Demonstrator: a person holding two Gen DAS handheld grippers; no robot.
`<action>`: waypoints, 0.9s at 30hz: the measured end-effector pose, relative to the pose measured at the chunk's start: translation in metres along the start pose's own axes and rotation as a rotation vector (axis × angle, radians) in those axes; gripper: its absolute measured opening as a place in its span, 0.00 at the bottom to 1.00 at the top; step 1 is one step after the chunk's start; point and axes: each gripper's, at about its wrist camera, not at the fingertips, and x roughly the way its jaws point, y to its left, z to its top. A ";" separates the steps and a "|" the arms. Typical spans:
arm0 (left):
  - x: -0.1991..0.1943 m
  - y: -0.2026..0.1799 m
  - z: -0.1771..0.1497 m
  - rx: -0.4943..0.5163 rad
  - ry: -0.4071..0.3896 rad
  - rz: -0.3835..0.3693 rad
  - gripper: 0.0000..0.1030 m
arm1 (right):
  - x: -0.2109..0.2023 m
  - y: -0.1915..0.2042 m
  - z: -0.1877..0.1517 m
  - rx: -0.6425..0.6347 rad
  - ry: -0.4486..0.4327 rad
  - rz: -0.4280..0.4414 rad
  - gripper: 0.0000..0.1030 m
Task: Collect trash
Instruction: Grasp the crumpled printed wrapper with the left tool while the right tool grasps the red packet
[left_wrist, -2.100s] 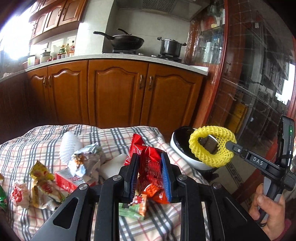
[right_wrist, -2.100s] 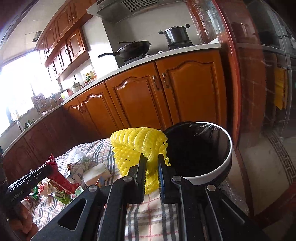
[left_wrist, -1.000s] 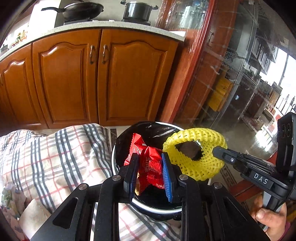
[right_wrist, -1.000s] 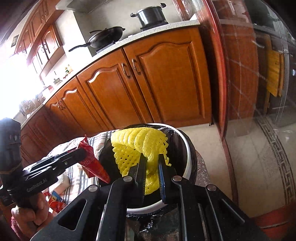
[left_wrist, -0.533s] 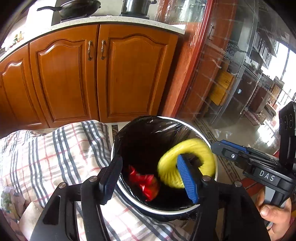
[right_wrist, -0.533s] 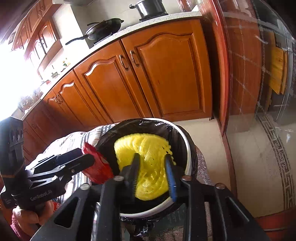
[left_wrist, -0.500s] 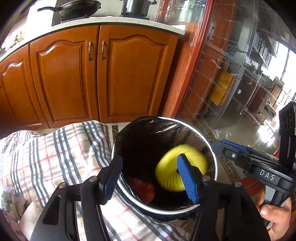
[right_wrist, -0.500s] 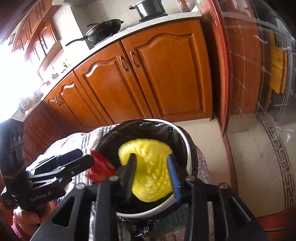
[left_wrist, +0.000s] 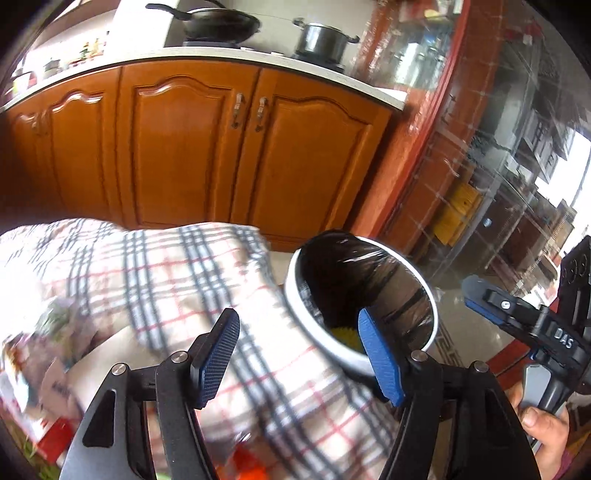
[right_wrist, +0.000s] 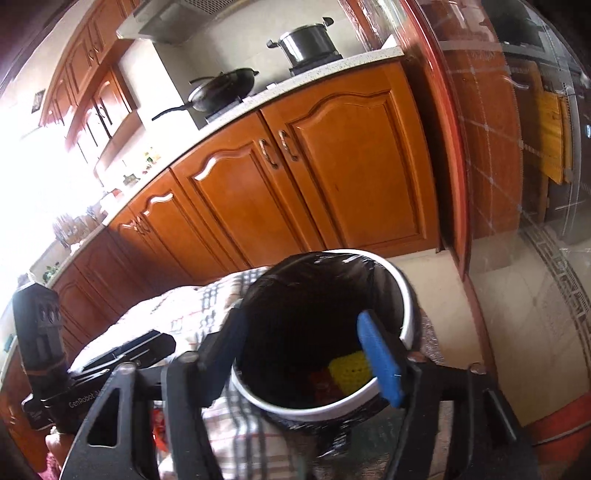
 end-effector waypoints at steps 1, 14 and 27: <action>-0.008 0.005 -0.006 -0.011 -0.009 0.012 0.65 | -0.002 0.004 -0.005 0.009 -0.004 0.014 0.82; -0.115 0.050 -0.061 -0.083 -0.093 0.134 0.71 | 0.005 0.063 -0.053 0.002 0.081 0.135 0.84; -0.161 0.091 -0.081 -0.167 -0.102 0.197 0.72 | 0.024 0.118 -0.087 -0.072 0.180 0.187 0.84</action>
